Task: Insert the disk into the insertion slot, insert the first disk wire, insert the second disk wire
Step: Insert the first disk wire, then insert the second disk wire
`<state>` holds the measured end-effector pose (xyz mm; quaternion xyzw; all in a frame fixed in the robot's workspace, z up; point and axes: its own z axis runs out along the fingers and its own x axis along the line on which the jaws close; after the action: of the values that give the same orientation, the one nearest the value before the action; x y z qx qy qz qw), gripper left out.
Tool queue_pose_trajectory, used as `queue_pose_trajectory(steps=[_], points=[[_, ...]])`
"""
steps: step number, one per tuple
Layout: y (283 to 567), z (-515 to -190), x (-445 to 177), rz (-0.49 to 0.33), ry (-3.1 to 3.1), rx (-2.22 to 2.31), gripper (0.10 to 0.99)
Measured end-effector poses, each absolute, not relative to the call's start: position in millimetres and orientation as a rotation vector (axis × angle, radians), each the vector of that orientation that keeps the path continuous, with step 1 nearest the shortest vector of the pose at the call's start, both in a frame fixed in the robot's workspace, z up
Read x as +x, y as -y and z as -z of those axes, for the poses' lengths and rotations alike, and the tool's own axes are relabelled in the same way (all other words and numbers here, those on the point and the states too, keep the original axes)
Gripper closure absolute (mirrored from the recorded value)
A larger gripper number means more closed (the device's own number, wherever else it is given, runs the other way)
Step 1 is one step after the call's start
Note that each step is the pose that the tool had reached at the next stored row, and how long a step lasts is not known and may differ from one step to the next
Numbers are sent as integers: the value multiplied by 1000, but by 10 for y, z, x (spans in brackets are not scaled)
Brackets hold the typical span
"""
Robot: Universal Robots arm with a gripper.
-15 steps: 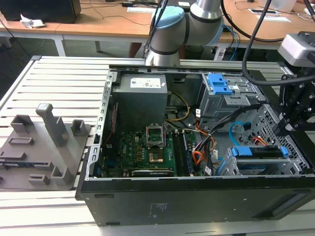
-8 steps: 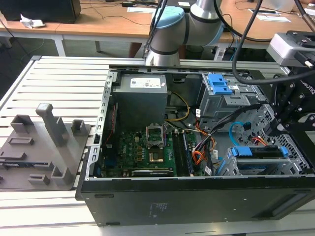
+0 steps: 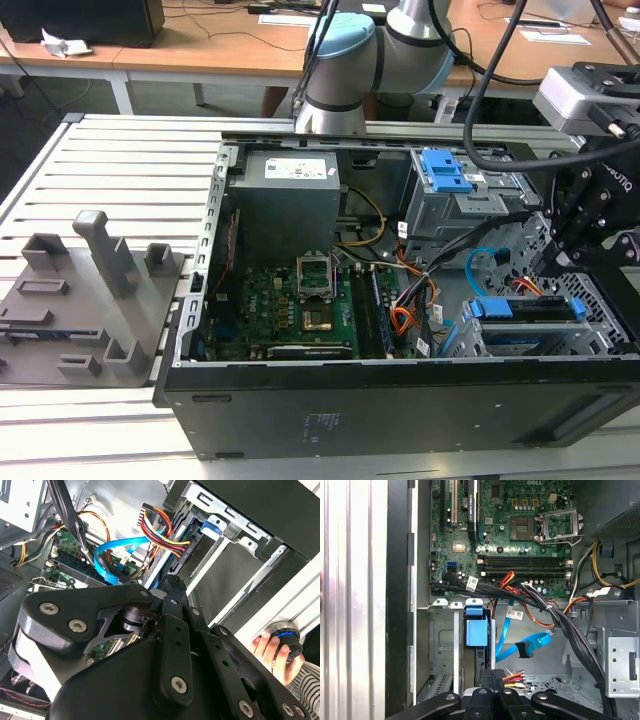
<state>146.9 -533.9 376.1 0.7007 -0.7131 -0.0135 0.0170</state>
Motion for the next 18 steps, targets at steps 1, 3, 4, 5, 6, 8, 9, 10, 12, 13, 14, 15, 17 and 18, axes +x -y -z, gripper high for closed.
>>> queue_pose_trajectory(steps=[1,3,4,5,6,8,9,10,12,13,14,15,17,18], points=[[5339,-3761,1469,42,2216,2178,980],[5339,-3761,1468,42,2216,2178,980],[5339,-3761,1468,42,2217,2178,980],[5339,-3761,1468,42,2217,2178,980],[5339,-3761,1468,42,2216,2178,980],[5339,-3761,1467,42,2216,2178,973],[5339,-3761,1467,42,2216,2178,973],[5339,-3761,1466,42,2216,2178,973],[5339,-3761,1466,42,2217,2178,851],[5339,-3761,1465,42,2217,2178,792],[5339,-3761,1465,42,2216,2178,725],[5339,-3761,1465,42,2216,2178,725],[5322,-3761,1464,42,2217,2178,725],[5276,-3761,1464,42,2217,2177,725]])
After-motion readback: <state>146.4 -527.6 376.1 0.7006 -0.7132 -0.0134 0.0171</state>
